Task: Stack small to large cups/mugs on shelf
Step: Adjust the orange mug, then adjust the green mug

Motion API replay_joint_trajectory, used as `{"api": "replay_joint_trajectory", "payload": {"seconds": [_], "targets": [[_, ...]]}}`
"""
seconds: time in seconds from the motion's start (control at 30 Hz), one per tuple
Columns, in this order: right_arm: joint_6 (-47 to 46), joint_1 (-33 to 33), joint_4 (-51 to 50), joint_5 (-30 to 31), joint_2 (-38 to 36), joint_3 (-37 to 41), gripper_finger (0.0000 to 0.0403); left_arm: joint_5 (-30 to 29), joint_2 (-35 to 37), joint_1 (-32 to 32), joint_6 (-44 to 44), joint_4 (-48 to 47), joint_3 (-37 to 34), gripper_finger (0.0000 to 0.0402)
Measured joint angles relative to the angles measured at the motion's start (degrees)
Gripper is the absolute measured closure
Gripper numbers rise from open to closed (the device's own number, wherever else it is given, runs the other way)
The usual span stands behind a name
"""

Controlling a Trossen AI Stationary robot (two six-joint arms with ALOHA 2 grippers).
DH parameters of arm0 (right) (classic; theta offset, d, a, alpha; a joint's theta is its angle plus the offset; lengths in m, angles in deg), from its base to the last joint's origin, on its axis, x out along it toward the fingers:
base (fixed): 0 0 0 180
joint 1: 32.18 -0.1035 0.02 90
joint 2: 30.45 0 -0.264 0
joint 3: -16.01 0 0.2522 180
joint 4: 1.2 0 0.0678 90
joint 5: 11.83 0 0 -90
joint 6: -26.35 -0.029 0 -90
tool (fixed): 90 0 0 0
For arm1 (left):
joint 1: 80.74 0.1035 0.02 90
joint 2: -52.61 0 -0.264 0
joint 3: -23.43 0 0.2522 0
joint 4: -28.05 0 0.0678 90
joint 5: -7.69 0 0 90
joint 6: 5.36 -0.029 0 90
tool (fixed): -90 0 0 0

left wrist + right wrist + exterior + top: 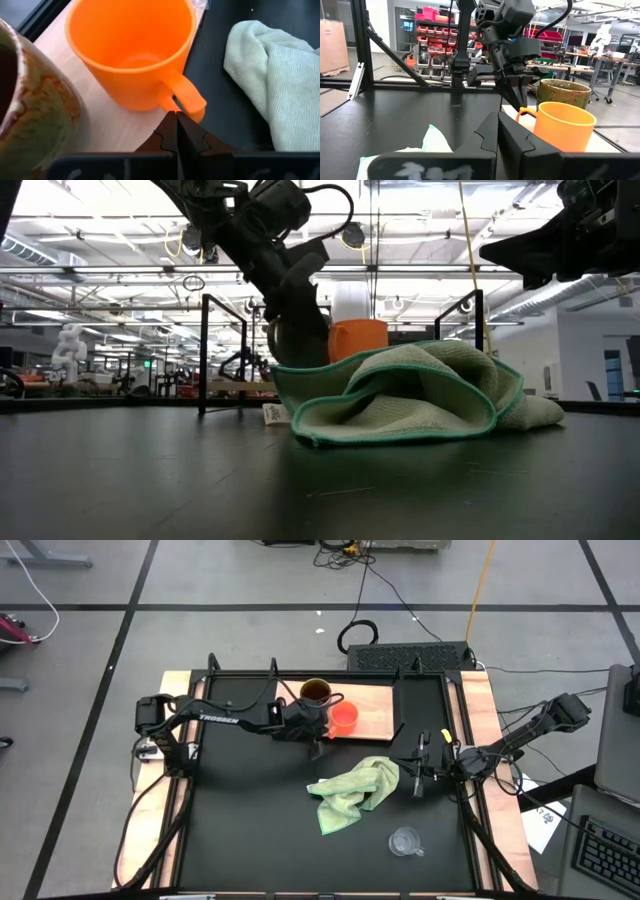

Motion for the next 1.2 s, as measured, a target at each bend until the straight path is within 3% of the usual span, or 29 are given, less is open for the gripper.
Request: {"api": "replay_joint_trajectory", "payload": {"seconds": [0.33,0.8,1.2], "targets": [[0.1,0.0,0.0,0.0,0.0,0.0,0.0403,2.2,0.0,-1.6,-0.1,2.6,0.0,0.0401],[0.0,0.0,0.0,0.0,0.0,0.0,0.0403,0.4,1.0,-2.7,-1.5,1.7,0.4,0.0401],[-1.0,0.0,-0.3,-0.1,0.0,0.0,0.0403,-4.0,3.0,-2.7,-10.4,-14.8,13.3,0.0401]]}}
